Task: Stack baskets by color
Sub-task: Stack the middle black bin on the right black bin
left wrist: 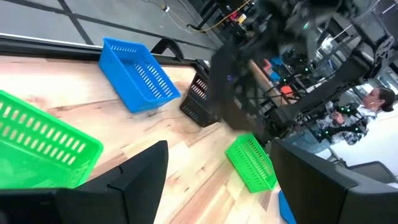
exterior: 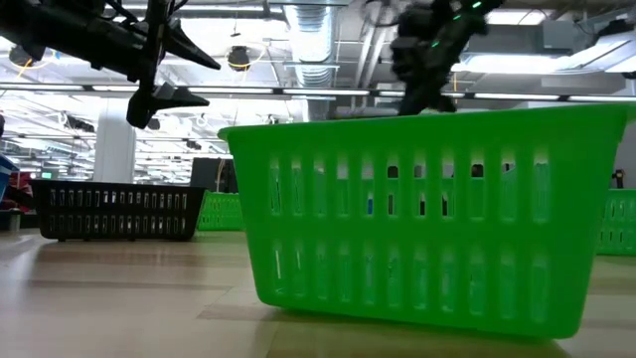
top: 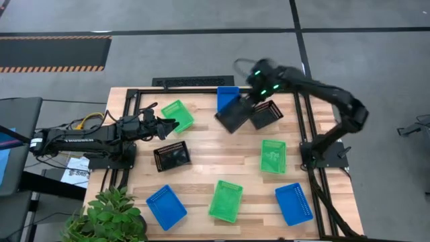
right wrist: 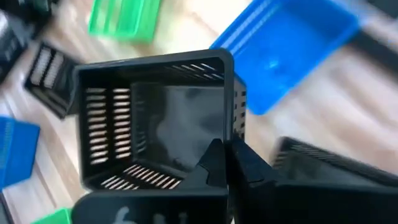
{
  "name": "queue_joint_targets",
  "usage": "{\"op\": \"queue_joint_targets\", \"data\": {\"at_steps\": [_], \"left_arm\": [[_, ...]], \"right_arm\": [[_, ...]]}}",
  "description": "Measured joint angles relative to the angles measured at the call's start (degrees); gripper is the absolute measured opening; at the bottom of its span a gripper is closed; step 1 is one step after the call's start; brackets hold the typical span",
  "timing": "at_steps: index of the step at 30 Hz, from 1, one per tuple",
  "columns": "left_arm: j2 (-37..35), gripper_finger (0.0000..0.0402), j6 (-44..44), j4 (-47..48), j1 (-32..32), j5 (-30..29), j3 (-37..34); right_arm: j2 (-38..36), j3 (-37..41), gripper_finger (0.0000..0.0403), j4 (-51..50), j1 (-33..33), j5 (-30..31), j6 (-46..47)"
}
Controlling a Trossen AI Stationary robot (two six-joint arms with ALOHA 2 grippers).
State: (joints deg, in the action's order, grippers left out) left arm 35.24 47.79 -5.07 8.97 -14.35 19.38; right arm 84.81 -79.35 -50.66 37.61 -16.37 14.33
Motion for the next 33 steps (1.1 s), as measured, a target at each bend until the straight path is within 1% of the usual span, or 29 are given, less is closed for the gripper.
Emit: {"op": "queue_joint_targets", "data": {"at_steps": [6,10,13,18,21,27,30,33], "left_arm": [[0.0,0.027,-0.01,0.01,0.0,-0.09,0.0],[0.0,0.027,0.15,0.03,0.0,-0.05,0.0],[0.0,0.027,0.99,0.04,0.0,-0.01,0.01],[0.0,0.027,0.98,0.05,0.0,-0.02,0.02],[0.01,0.027,1.02,0.05,0.0,0.13,0.02],[0.0,0.027,1.16,0.07,0.0,0.48,0.02],[0.0,0.027,1.37,0.07,0.0,0.58,0.02],[0.0,0.027,1.36,0.09,0.0,0.84,0.02]], "right_arm": [[-10.23,4.36,0.0005,-6.75,12.59,-0.18,-3.52],[-15.48,10.7,0.0008,-7.03,20.64,-0.57,-4.3],[-17.31,15.99,0.0007,-6.2,24.88,-3.19,-5.65],[-16.75,22.45,0.0013,-0.3,28.54,-9.54,-7.13],[-14.75,23.84,0.0014,2.25,30.2,-12.25,-8.79],[-9.72,23.91,0.0014,3.09,31.21,-12.55,-12.65],[-7.66,23.91,0.0019,3.05,31.05,-14.2,-13.81],[-6.27,23.91,0.002,3.08,30.94,-14.57,-15.25]]}}
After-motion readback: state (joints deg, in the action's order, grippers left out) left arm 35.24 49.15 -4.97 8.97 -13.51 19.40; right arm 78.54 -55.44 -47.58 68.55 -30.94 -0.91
